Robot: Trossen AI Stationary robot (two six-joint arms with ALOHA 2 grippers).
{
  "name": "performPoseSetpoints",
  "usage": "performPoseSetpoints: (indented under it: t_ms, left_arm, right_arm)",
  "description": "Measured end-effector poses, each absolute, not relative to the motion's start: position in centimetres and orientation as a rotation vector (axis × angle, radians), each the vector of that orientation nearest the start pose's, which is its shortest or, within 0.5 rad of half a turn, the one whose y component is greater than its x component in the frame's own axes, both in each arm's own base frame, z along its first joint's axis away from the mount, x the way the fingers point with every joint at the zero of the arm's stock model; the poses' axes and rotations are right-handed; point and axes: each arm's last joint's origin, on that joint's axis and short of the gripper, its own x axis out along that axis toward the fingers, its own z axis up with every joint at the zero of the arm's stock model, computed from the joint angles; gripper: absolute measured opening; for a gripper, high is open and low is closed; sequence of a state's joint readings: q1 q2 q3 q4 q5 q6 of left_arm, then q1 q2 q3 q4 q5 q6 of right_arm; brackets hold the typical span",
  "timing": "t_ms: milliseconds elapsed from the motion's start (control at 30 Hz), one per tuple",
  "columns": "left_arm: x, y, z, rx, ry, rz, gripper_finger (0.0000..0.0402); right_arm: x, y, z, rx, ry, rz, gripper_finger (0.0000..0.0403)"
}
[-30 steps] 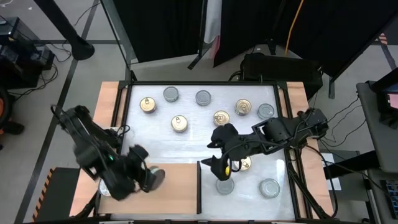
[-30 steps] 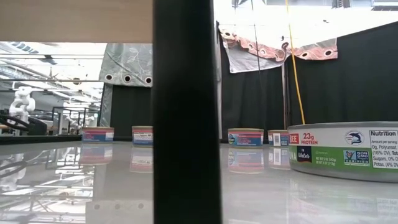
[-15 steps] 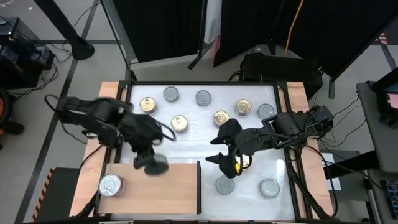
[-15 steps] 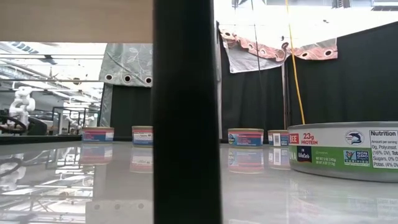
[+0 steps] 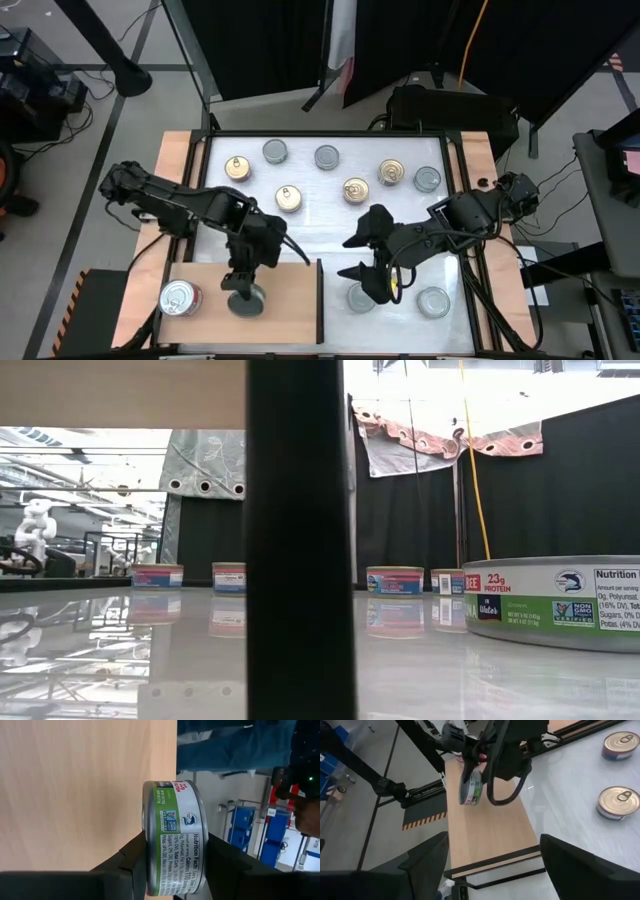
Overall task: Stack canned seafood by type on shelf
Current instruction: Put the green white tuna can on the shelf
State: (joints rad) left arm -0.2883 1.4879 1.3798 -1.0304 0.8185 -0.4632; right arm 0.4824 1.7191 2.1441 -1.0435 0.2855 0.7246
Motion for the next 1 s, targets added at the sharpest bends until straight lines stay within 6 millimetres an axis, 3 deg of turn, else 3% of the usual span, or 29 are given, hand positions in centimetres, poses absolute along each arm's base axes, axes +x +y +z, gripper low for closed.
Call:
performPoseSetpoints:
  t_ms: [167, 567, 1000]
  left_arm:
    - [27.4, -10.3, 32.3, -0.637, 1.278, -0.746, 0.0164]
    - [28.6, -10.6, 30.8, -0.629, 1.315, -0.696, 0.0171]
    - [28.4, -9.5, 30.1, -0.573, 1.373, -0.513, 0.0176]
  right_arm:
    - [30.2, 14.6, 46.5, 0.469, 0.607, -0.032, 0.0304]
    - [30.6, 13.9, 46.5, 0.451, 0.604, -0.045, 0.0304]
    - [30.6, 13.7, 46.4, 0.438, 0.61, -0.048, 0.0304]
